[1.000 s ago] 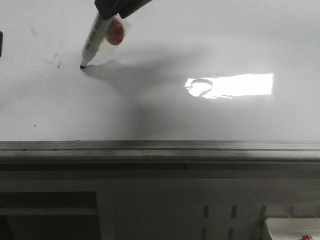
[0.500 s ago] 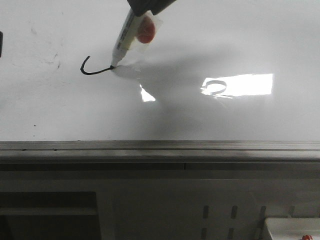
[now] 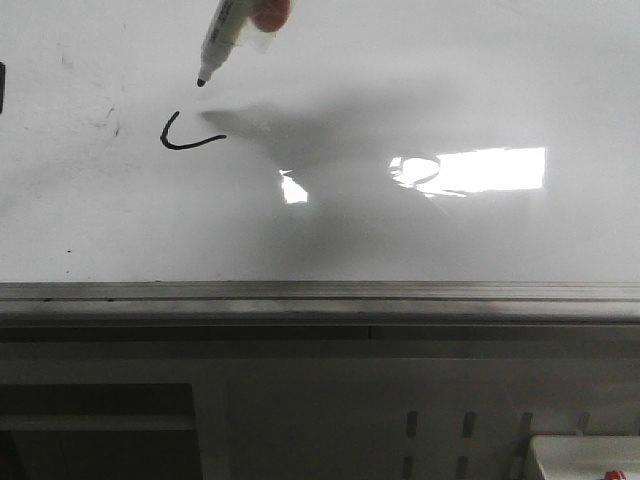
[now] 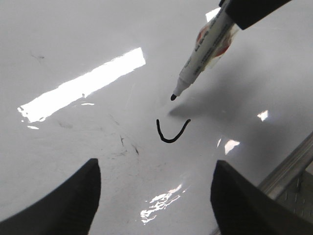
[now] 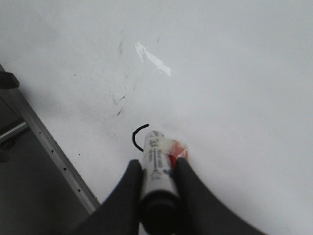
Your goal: Write number 4 on whiteboard
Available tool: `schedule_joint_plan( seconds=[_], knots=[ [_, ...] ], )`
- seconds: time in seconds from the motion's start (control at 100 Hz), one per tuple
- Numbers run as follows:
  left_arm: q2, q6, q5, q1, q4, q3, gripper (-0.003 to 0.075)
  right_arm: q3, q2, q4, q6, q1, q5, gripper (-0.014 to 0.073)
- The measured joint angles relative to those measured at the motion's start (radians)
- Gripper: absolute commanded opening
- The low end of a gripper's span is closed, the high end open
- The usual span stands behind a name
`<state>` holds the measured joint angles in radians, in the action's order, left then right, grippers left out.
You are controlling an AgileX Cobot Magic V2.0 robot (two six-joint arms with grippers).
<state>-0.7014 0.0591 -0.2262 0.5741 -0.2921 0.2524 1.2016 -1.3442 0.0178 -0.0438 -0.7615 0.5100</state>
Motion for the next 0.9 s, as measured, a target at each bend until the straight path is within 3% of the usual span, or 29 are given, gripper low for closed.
schedule_joint_plan(
  seconds=[0.9],
  knots=[
    [0.000, 0.000, 0.000, 0.000, -0.027, 0.000, 0.0437, -0.019, -0.050, -0.018, -0.002, -0.032, 0.063, -0.0064]
  ],
)
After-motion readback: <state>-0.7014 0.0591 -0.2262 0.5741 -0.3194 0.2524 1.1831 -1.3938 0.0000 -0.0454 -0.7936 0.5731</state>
